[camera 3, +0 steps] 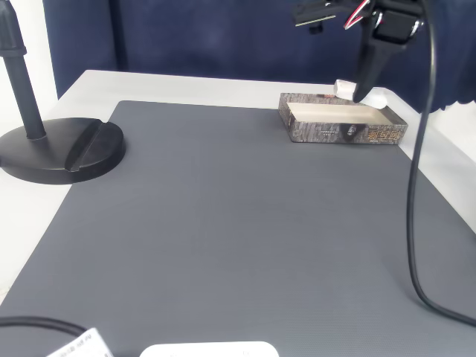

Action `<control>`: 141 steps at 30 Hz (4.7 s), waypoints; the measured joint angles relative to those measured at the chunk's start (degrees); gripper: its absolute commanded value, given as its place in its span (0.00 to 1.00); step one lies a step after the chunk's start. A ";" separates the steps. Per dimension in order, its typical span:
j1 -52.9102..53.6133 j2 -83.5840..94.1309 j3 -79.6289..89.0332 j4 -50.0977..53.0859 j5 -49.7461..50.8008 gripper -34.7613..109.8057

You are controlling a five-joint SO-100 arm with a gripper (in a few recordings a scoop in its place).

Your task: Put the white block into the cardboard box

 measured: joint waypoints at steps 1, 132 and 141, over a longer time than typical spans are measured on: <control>0.62 -2.11 -2.72 0.00 1.49 0.23; -41.22 47.55 42.63 3.16 -32.78 0.23; -54.23 57.92 53.26 3.16 -42.36 0.23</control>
